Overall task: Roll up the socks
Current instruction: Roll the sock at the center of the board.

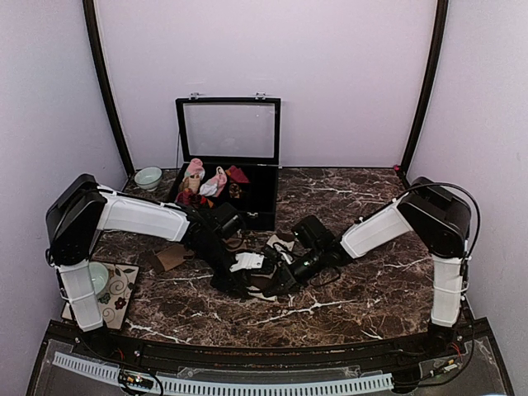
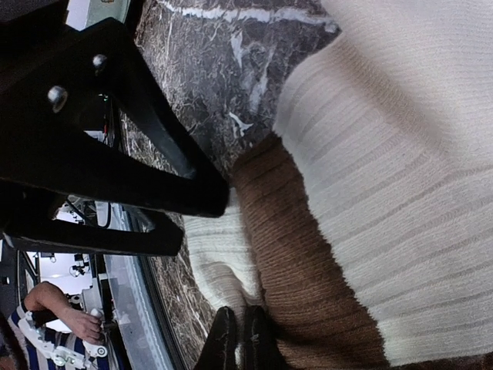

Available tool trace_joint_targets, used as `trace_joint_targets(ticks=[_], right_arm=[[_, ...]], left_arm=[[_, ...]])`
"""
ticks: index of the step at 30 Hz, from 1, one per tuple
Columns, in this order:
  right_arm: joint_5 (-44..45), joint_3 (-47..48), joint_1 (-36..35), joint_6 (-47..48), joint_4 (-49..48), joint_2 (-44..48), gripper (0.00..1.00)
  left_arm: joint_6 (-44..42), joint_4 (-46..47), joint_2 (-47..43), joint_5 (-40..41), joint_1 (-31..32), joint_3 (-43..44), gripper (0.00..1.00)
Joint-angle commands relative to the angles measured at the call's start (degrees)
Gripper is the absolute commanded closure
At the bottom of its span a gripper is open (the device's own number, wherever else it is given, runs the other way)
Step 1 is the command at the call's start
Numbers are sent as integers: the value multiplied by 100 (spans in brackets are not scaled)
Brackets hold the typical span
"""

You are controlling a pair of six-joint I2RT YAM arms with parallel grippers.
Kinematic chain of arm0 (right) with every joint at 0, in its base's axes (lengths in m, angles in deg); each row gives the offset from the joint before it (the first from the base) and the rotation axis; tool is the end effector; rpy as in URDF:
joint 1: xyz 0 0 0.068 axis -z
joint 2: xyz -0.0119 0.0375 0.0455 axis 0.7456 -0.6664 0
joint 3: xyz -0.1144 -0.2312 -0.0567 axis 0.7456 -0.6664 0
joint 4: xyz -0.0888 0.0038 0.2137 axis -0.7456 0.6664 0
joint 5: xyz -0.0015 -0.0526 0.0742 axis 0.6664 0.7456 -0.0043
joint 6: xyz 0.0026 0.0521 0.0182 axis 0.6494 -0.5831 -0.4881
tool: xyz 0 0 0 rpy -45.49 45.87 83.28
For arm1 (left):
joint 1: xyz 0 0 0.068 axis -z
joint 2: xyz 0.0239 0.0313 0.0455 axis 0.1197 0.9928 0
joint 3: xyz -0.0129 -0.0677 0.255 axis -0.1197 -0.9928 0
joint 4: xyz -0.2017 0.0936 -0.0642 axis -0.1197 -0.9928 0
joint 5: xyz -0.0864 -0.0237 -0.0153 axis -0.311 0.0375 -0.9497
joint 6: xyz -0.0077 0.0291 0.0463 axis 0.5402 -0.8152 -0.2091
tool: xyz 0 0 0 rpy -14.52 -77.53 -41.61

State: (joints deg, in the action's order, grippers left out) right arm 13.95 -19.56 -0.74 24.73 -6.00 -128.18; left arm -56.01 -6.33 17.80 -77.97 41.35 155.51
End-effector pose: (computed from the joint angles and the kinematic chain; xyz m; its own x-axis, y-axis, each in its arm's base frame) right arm 0.2108 0.2836 0.1148 -0.8560 -0.4571 -0.2416 -0.4389 0.3953 0.8069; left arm 0.2093 -0.2622 0.1650 0.1228 0.7893 -0.6016 0.9819 -0.1847 -0.0419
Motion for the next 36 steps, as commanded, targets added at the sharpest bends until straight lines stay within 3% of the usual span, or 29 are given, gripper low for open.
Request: trace_joint_targets(ticks=[1, 6, 11, 18, 21, 27, 32, 36], right_arm=[[346, 55, 44, -156, 719, -346, 100], [334, 145, 79, -151, 840, -398, 100], [512, 139, 97, -43, 896, -249, 98], [1182, -362, 90, 73, 175, 465, 78], [1591, -862, 83, 253, -326, 1024, 64], [2974, -1683, -120, 1190, -663, 2055, 63], [3457, -2925, -832, 2621, -1913, 3072, 60], [3735, -3032, -1193, 3199, -1926, 3385, 60]], left_arm=[[-129, 194, 188, 391, 63, 165, 61], [-305, 227, 228, 505, 121, 162, 64], [-274, 88, 300, 426, 152, 195, 100], [-34, -648, 584, -253, 61, 413, 100], [133, -1045, 804, -735, -107, 629, 100], [365, -1906, 1323, -1362, -411, 1321, 100], [448, -2661, 1713, -1822, -586, 1906, 100], [487, -3019, 1949, -1959, -615, 2125, 100]])
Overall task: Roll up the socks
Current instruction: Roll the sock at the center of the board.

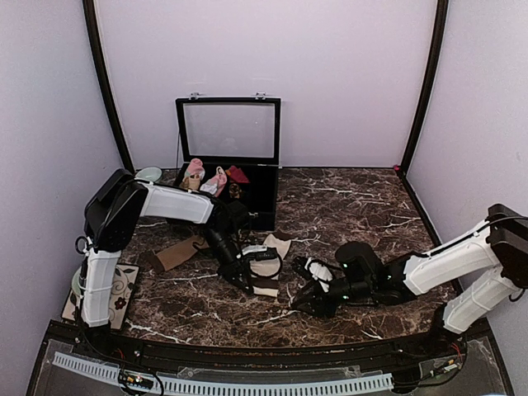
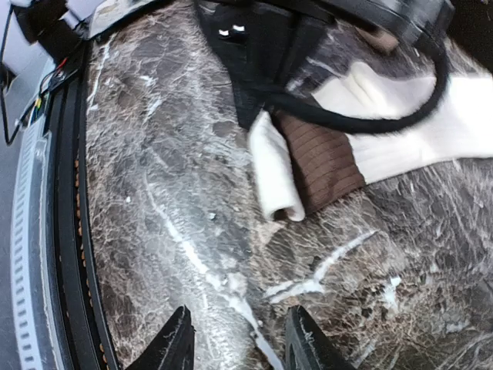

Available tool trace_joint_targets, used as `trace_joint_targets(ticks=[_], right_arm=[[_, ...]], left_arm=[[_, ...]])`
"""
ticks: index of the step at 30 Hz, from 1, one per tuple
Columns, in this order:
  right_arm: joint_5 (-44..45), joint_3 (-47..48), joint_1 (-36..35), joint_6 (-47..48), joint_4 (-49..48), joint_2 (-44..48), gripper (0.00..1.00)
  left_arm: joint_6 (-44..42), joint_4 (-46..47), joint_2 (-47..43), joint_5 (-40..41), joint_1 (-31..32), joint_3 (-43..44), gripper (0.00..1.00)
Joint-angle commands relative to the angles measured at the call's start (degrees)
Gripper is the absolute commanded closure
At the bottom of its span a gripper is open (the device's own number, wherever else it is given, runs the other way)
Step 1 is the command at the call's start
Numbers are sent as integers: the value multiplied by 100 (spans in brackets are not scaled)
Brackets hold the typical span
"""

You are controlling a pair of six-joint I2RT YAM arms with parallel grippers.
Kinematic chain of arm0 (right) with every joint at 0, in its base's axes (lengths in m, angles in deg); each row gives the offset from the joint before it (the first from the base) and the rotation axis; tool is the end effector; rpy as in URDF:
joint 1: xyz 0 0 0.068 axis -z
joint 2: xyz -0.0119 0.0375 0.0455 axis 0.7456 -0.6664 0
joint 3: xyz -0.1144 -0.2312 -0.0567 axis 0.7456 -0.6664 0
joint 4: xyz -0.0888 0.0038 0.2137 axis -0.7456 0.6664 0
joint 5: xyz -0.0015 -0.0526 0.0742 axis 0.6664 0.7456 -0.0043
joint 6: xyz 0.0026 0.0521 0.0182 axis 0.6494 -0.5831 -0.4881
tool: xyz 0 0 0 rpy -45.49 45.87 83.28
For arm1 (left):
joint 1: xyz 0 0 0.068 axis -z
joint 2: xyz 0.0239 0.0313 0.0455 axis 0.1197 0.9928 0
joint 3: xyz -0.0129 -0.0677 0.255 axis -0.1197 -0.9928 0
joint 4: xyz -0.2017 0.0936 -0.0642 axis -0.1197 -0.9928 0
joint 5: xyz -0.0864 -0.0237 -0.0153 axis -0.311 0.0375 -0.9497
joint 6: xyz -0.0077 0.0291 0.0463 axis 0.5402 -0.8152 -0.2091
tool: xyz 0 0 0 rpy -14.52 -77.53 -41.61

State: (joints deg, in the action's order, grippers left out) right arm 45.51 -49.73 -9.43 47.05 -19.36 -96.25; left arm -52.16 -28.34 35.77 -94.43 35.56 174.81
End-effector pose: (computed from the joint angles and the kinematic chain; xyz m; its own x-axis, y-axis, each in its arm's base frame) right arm 0.1230 0.2124 0.1551 -0.4470 -0.4548 -0.7703 -0.8740 0.4055 0.2677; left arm 0.2558 -0.2705 0.1332 -0.2278 0.8289 -0.5109 0.8549 -0.0809 -0.5125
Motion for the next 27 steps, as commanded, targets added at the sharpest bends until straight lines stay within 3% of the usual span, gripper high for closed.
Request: trace_joint_targets(ticks=[1, 8, 20, 27], right_arm=[[683, 79, -460, 1122, -493, 166, 60], [1588, 1144, -1106, 2332, 113, -545, 58], [1326, 1745, -1136, 3050, -24, -1574, 59], [1475, 1879, -1054, 3271, -108, -2018, 64]], left_arm=[[121, -895, 208, -320, -39, 242, 100], [531, -1086, 533, -237, -48, 491, 100], [512, -1224, 624, -425, -97, 449, 100], [424, -1208, 682, -305, -117, 367, 100]])
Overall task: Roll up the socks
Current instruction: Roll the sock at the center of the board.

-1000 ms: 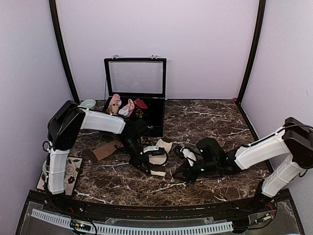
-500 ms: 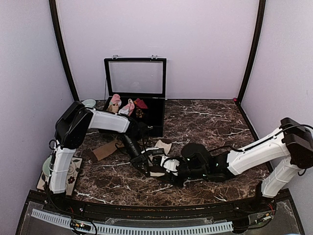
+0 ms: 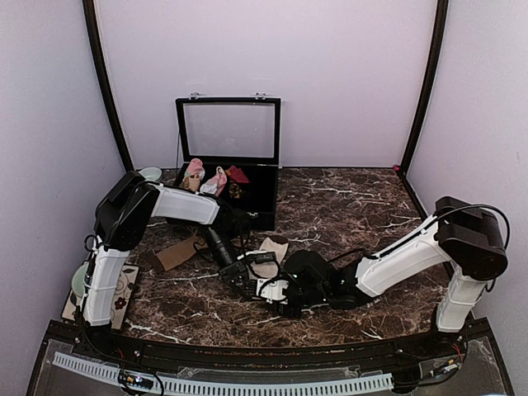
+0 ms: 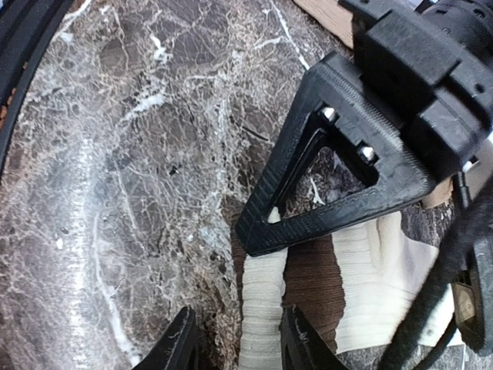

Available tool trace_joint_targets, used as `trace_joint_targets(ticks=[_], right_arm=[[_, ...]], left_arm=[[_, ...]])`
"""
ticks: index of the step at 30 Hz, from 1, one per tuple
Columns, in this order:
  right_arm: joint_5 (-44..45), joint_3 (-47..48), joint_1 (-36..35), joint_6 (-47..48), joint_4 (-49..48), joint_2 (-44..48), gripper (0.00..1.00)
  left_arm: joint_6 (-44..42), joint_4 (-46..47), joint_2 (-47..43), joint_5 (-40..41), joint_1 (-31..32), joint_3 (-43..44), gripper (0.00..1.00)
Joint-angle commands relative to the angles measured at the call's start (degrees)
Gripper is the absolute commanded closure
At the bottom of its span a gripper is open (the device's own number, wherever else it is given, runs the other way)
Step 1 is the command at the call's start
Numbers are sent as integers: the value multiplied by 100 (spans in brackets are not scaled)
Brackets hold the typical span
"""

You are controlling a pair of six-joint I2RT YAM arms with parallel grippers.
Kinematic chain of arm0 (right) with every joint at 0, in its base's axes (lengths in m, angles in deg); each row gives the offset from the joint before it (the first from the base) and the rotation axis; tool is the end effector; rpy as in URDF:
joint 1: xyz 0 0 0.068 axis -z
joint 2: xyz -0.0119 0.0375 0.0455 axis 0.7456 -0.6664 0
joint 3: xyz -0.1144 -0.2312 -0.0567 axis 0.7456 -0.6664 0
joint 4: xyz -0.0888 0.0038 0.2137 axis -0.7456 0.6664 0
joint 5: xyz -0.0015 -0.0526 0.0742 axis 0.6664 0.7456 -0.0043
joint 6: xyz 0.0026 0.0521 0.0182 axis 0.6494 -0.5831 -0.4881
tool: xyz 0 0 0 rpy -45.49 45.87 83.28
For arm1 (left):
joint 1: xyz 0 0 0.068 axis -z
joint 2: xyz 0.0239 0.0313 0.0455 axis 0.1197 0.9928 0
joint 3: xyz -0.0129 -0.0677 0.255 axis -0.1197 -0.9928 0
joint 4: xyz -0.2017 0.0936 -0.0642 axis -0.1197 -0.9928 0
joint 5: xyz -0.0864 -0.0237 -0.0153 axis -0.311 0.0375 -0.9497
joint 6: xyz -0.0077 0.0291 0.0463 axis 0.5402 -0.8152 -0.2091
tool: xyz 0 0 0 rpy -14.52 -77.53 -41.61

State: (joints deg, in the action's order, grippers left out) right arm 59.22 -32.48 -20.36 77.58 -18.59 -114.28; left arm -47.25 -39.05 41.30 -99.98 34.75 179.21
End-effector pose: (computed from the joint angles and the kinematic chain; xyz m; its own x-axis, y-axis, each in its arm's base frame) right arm 0.1169 0.3003 0.1463 0.1500 -0.6666 -0.7302 -0.9537 0.0973 -0.2847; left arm 0.2562 -0.2670 0.1182 -0.4044 0.8522 -0.3319 0.6922 0.0480 -0.7201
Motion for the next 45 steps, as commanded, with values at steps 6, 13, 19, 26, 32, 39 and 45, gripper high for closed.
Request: trace_joint_targets(ticks=[6, 13, 19, 26, 32, 39, 45], right_arm=[[43, 154, 127, 82, -213, -495, 76], [-188, 22, 299, -332, -287, -648, 100], [-967, 184, 587, -1199, 308, -651, 100], [-1662, 586, 774, -1838, 1310, -941, 100], [-2894, 1142, 1197, -2943, 2084, -1536, 100], [-3942, 1505, 1456, -4173, 2562, -2262, 100], [-4284, 1251, 1560, -4788, 2269, -2367, 100]], left_arm=[[-312, -306, 103, 283, -32, -60, 98], [-773, -319, -457, 102, -45, -259, 81], [-661, 181, -1446, 284, -368, -900, 58], [-122, 1850, -3144, 896, -550, -2313, 40], [-549, 1942, -3527, 730, -471, -2670, 40], [-856, 2215, -3213, 1062, -214, -2917, 48], [-778, 2316, -2899, 1215, 70, -2625, 52]])
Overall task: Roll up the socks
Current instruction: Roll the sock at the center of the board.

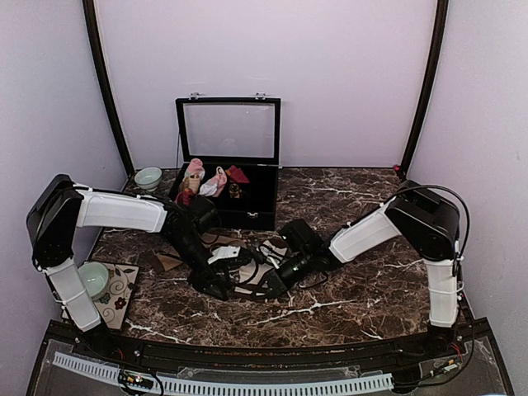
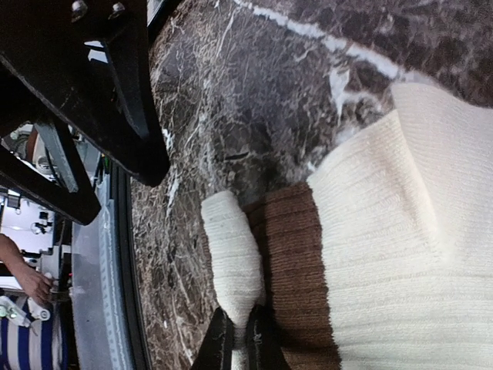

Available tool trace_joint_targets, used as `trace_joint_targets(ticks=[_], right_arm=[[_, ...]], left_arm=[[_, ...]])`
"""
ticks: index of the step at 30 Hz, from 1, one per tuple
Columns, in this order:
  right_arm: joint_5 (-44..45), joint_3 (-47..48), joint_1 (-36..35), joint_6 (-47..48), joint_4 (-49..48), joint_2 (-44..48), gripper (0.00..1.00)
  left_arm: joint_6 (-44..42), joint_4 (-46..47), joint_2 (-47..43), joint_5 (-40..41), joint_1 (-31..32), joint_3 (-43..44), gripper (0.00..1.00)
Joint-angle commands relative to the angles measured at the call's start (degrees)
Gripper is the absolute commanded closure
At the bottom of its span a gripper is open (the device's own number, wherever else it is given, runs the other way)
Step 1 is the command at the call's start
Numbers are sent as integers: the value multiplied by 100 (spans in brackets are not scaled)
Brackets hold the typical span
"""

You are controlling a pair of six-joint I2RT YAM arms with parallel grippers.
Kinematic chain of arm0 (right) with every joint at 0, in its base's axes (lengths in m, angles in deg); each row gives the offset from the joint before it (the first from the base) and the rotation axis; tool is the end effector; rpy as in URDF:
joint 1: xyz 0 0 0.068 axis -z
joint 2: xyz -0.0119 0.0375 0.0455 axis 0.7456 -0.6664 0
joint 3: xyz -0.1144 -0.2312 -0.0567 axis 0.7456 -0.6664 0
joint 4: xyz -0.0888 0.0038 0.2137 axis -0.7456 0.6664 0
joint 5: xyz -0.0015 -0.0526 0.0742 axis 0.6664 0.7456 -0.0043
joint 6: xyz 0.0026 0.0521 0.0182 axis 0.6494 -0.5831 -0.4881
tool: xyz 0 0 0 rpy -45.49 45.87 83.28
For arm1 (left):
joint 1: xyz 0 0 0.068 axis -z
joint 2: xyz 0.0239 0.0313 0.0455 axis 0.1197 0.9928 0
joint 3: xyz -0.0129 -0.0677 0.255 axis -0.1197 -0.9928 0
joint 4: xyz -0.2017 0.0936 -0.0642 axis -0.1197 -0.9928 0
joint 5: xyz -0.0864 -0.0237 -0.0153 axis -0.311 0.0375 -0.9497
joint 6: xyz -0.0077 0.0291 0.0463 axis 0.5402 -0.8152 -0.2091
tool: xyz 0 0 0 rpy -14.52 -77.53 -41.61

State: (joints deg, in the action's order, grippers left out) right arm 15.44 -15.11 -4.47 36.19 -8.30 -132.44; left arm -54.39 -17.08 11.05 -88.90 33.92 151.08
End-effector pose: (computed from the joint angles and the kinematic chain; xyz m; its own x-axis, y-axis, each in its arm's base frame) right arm 0.2053 0.3131 0.1088 -0.7074 -0.5532 -0.4399 -0.6451 0.2510 0.7217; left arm 0.2063 -0.2103 0.1790 -0.0999 0.7781 -0.6202 0.9544 -0.1013 -0.2808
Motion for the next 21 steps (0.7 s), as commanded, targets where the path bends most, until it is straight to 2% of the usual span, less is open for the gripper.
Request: trace_joint_targets(ticks=[1, 8, 12, 15, 21], right_arm=[[77, -499, 28, -710, 1241, -571, 100], [161, -550, 236, -1001, 1220, -484, 100], [285, -527, 246, -959, 1368, -526, 100], [341, -538, 250, -971, 1361, -531, 100], [499, -533, 276, -1076, 1259, -465, 99]], left_arm=[[-62, 201, 161, 123, 187, 187, 52], [28, 601, 530, 441, 498, 404, 53], [102, 718, 742, 533, 625, 650, 60], [142, 794, 809, 516, 657, 663, 71], [-82, 538, 872, 413, 693, 553, 79]])
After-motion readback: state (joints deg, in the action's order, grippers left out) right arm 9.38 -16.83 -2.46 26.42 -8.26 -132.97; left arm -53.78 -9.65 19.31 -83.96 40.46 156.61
